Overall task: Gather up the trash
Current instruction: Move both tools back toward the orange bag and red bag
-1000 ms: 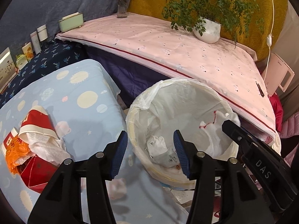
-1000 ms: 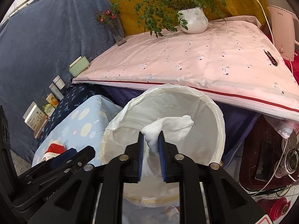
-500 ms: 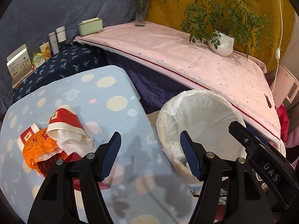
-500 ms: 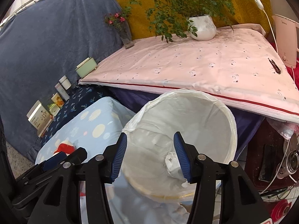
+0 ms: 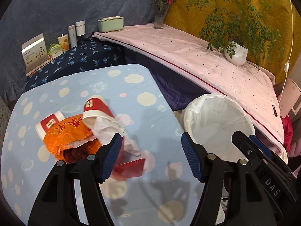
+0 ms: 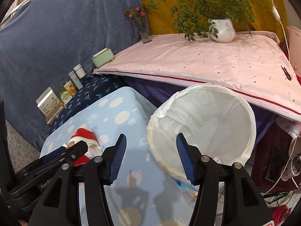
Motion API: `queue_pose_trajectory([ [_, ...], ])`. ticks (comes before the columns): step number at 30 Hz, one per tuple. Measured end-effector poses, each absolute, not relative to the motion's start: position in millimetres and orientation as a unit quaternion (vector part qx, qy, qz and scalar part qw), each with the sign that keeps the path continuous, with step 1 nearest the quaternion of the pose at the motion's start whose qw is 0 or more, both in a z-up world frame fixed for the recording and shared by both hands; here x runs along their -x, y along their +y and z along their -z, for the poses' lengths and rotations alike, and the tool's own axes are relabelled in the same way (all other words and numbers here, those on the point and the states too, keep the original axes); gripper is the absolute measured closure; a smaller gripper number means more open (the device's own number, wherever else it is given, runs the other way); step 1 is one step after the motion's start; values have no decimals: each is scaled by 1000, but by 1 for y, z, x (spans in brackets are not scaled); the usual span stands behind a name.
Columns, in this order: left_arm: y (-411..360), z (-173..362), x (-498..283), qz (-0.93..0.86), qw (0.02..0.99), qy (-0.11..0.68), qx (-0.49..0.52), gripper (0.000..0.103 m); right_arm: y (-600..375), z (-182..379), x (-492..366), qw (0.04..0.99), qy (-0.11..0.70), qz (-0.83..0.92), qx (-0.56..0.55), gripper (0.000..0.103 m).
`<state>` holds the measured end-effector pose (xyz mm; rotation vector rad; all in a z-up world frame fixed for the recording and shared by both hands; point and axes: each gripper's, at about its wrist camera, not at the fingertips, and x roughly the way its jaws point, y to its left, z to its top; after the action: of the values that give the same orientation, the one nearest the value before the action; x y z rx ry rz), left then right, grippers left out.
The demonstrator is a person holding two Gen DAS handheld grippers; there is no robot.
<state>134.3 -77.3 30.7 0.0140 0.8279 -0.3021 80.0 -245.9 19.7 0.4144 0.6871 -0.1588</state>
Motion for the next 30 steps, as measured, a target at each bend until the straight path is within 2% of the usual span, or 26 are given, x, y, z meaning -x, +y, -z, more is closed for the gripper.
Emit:
queue_pose_trajectory([
  [6, -48, -34, -129, 131, 908, 398, 5, 41, -218, -25, -80, 921, 339, 59, -184, 49],
  [10, -25, -32, -126, 116, 908, 402, 17, 41, -201, -26, -78, 922, 342, 50, -178, 42],
  [25, 63, -11, -116, 56, 903, 422, 51, 41, -123, -7, -81, 915, 379, -1, -138, 32],
  [30, 90, -6, -114, 38, 901, 427, 67, 33, -99, 1, -88, 913, 390, -14, -123, 29],
])
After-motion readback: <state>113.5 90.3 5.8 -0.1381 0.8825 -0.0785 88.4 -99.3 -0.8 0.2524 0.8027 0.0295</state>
